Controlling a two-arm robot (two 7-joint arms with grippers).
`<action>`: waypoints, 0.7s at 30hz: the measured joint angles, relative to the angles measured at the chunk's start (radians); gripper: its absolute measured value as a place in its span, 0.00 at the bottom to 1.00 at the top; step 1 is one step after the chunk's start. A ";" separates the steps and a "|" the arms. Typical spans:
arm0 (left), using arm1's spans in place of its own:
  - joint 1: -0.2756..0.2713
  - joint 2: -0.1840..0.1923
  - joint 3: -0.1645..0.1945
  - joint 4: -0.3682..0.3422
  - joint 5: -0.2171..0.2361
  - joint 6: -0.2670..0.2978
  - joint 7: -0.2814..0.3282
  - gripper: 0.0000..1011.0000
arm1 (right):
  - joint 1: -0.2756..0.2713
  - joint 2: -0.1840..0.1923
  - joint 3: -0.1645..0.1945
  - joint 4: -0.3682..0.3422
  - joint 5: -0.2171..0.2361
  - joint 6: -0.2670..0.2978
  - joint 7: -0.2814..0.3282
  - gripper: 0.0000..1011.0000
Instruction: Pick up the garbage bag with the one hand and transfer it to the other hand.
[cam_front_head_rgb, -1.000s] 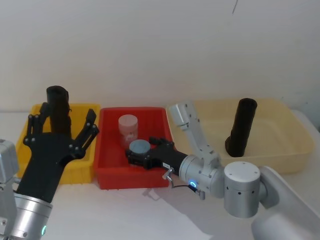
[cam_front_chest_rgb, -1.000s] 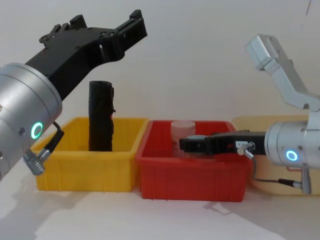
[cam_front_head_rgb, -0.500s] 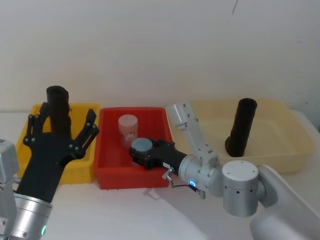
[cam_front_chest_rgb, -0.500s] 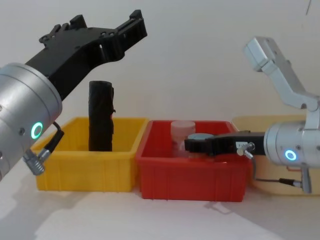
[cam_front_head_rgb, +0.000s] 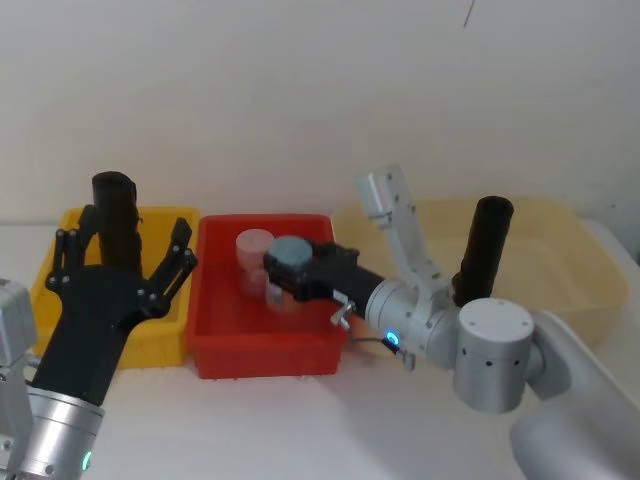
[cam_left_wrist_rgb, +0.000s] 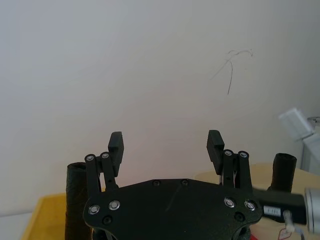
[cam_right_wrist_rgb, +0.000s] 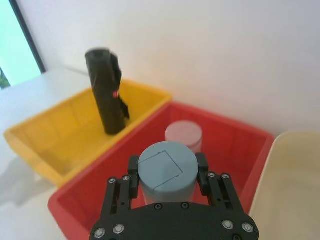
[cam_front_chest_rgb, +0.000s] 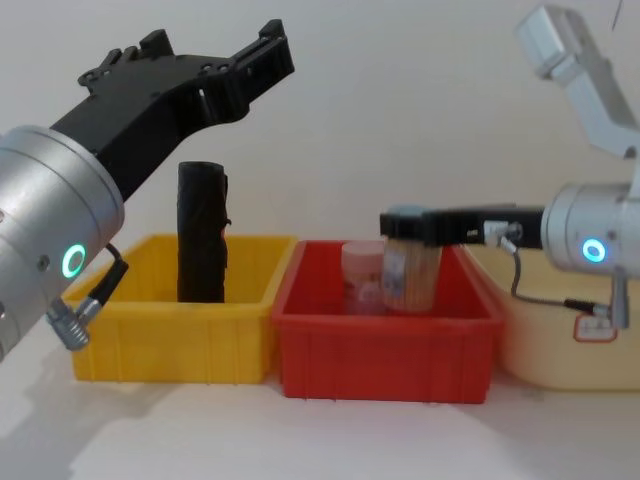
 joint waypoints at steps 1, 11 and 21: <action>0.000 0.000 0.000 0.000 0.000 0.000 0.000 0.99 | 0.000 0.000 0.000 0.000 0.000 0.000 0.000 0.64; 0.000 0.000 0.000 0.000 0.000 0.000 0.000 0.99 | 0.010 0.018 0.058 -0.046 0.014 -0.032 -0.033 0.64; 0.000 0.000 0.000 0.000 0.000 0.000 0.000 0.99 | 0.025 0.044 0.102 -0.029 0.003 -0.057 -0.061 0.64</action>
